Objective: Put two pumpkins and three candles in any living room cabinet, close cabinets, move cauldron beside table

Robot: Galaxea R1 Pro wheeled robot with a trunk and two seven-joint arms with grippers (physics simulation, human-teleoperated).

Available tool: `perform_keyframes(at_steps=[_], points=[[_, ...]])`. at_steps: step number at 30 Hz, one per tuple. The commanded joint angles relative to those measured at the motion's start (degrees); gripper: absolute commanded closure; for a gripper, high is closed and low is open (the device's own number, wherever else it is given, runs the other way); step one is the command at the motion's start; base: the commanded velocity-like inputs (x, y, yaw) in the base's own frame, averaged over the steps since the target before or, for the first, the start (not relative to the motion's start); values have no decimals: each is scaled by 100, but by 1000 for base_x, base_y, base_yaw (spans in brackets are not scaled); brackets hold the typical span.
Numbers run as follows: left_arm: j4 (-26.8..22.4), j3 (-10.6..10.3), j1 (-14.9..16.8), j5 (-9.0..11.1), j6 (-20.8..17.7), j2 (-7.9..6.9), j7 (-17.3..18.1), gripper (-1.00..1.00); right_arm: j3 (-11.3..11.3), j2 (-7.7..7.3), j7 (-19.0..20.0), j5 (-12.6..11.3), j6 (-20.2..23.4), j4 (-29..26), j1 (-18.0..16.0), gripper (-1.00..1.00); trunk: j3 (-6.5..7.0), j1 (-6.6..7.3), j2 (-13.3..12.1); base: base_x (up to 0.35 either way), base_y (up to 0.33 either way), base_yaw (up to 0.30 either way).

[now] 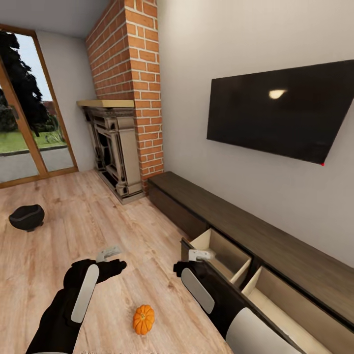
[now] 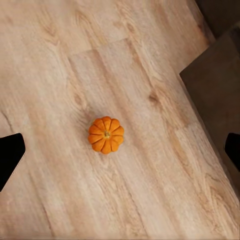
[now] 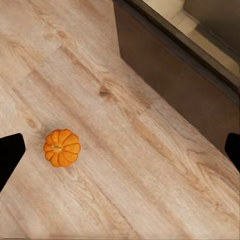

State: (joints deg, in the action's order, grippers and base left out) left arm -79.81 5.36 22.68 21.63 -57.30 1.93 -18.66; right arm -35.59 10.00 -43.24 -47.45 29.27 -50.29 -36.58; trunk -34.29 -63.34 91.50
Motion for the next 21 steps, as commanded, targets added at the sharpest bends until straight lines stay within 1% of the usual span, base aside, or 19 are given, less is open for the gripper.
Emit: perform_keyframes(at_steps=[1,21], points=[[0,0,0,-1,0,0,0,-100,-1,0,0,-1,0,-1,-3,-100,0,0,0,-15,16,285],[0,0,0,0,0,4,3,-100,-1,0,0,-9,-1,1,1,-100,0,0,0,-2,2,289]])
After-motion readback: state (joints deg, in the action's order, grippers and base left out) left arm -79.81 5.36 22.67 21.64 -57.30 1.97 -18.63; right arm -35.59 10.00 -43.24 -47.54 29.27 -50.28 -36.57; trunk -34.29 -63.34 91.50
